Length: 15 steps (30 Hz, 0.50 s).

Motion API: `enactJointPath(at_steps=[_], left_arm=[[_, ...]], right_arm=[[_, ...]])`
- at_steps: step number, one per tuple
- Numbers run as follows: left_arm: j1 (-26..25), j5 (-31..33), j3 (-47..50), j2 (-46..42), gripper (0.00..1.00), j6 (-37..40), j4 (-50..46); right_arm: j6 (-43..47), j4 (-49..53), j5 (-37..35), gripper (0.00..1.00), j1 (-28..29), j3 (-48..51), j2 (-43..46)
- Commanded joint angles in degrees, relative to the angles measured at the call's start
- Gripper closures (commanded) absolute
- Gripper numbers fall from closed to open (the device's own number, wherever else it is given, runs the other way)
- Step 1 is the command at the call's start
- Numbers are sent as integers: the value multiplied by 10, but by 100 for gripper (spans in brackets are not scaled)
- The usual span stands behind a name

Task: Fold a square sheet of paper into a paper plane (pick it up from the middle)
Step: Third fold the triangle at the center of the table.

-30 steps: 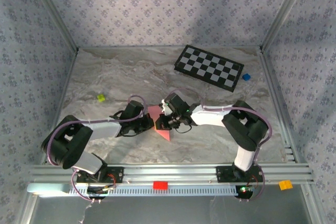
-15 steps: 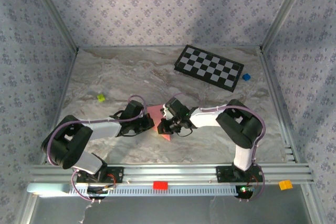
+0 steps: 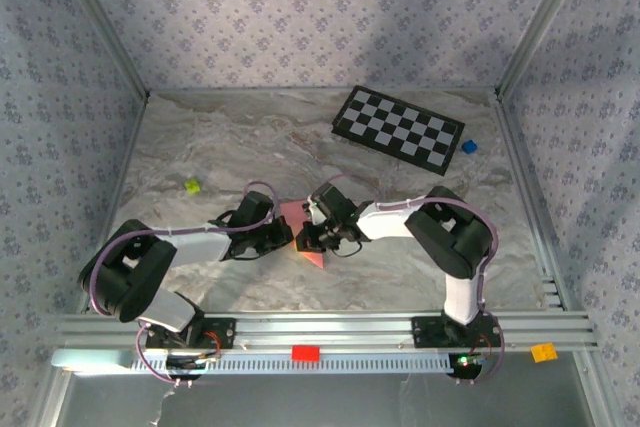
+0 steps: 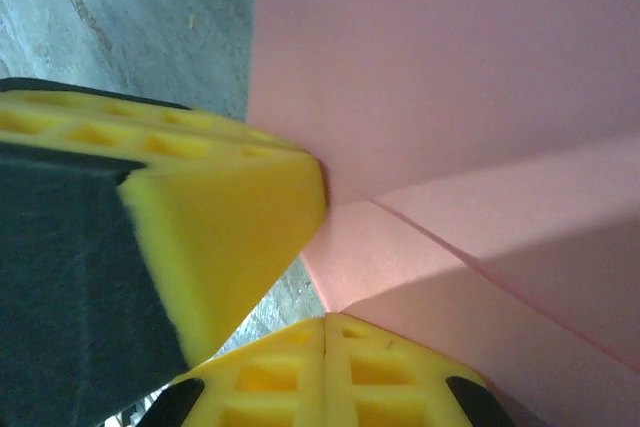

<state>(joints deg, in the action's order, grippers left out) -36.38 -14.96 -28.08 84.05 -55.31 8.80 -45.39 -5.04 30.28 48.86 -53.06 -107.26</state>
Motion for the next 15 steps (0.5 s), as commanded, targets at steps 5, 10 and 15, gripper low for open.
enactJointPath(at_steps=[5, 10, 15], left_arm=[[0, 28, 13, 9, 100, 9, -61], [1, 31, 13, 13, 100, 9, -63], [0, 26, 13, 15, 100, 3, -57]], right_arm=[[-16, -5, -6, 91, 2, 61, 25], [-5, -9, -5, 90, 1, 104, 80], [17, 8, -12, 90, -2, 150, 123]])
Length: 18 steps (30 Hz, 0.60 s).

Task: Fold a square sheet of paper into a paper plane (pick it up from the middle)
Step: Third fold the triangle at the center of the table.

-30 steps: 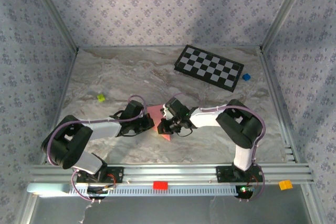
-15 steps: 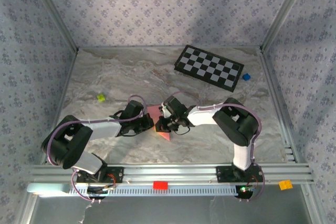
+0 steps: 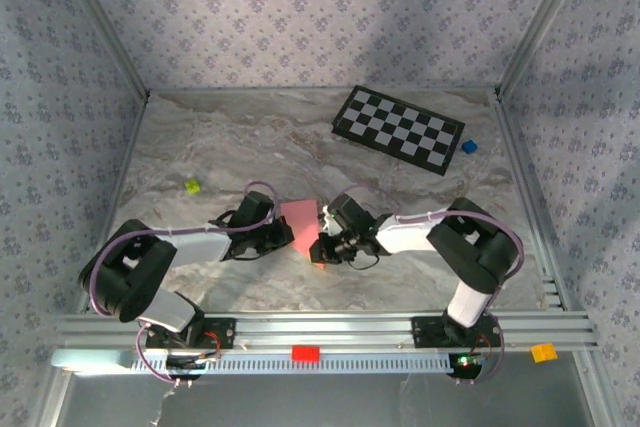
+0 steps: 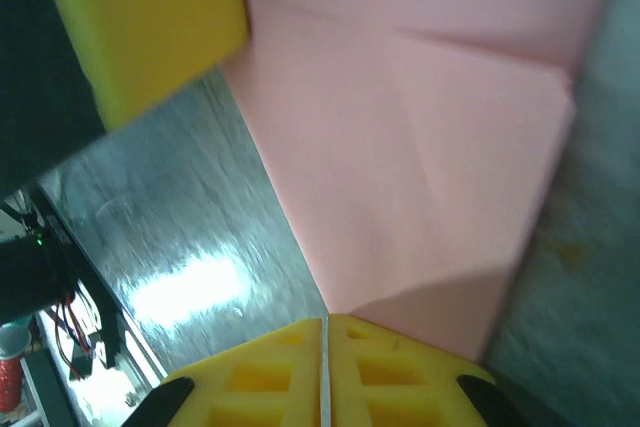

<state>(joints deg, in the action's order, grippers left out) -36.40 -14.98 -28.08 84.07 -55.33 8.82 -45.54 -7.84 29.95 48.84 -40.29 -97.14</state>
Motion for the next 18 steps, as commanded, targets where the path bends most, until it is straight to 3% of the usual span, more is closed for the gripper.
enactJointPath(at_steps=[1, 10, 18], left_arm=[[0, 26, 14, 14, 100, 2, -57], [-2, 23, 31, -5, 100, -31, -38], [-31, 59, 49, -53, 100, -92, -37]], right_arm=[[22, 43, -12, 90, -2, 30, 26], [27, 59, -23, 90, -21, 63, 104], [44, 159, -156, 84, -19, 30, 178]])
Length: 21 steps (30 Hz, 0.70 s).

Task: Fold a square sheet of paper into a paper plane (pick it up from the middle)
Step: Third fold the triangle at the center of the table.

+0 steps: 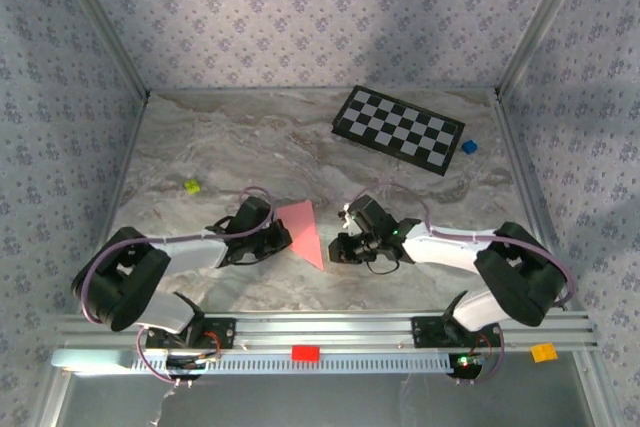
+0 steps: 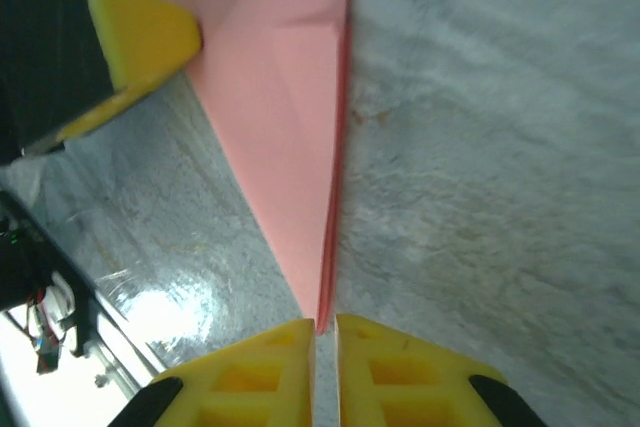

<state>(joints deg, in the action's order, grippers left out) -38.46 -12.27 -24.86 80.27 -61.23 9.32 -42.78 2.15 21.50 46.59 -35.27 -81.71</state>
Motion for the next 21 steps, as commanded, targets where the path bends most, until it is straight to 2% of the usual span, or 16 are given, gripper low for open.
enactJointPath(at_steps=[1, 5, 11, 14, 21], left_arm=[[-16, 38, 20, -22, 100, -41, -43], [-36, 61, 25, -47, 100, -64, -51], [-60, 97, 28, -85, 100, -84, -75], [-64, 105, 32, -101, 100, -89, -75], [-65, 103, 29, -118, 98, -84, -82]], right_arm=[[15, 62, -88, 82, 4, -21, 32], [3, 59, -130, 77, 6, -21, 50], [-9, 54, -148, 68, 7, -17, 58], [-22, 43, -161, 60, 9, -7, 69], [-31, 43, -168, 54, 9, -9, 74]])
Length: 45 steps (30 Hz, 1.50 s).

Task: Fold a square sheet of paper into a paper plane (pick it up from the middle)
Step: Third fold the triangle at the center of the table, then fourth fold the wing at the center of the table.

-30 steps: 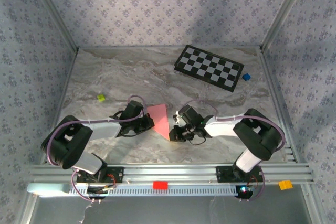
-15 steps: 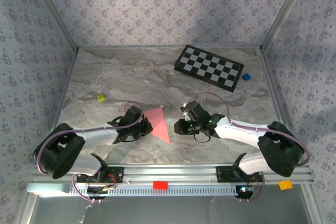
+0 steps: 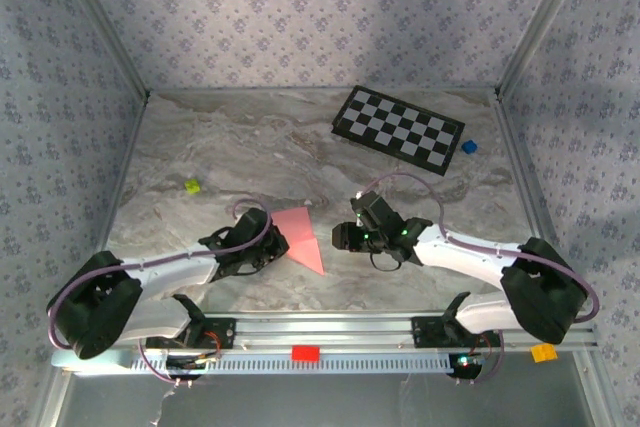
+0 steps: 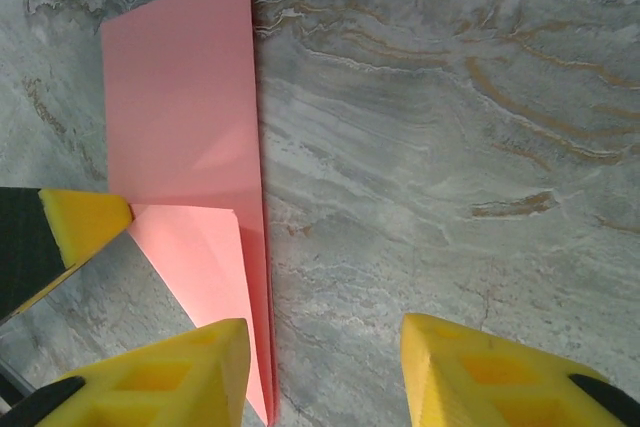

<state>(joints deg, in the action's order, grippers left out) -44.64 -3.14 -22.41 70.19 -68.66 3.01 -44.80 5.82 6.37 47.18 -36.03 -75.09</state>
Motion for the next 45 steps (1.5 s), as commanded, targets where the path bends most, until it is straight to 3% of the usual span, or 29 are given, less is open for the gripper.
enactJointPath(at_steps=[1, 11, 21, 31, 45], left_arm=[[-4, 11, 3, -22, 96, -7, -20], [7, 10, -29, -104, 67, 63, -123], [121, -152, -9, -122, 54, 117, -97], [193, -266, -7, -46, 52, 126, -31], [196, -287, -31, 53, 55, 130, -1]], right_arm=[[-11, 7, -15, 54, 3, -3, 6], [-22, 4, 12, 53, 11, -39, -56], [-29, -59, 90, 57, 20, -88, -161], [-42, -37, 52, 63, 24, -101, -183], [-40, -40, 5, 61, 23, -57, -107]])
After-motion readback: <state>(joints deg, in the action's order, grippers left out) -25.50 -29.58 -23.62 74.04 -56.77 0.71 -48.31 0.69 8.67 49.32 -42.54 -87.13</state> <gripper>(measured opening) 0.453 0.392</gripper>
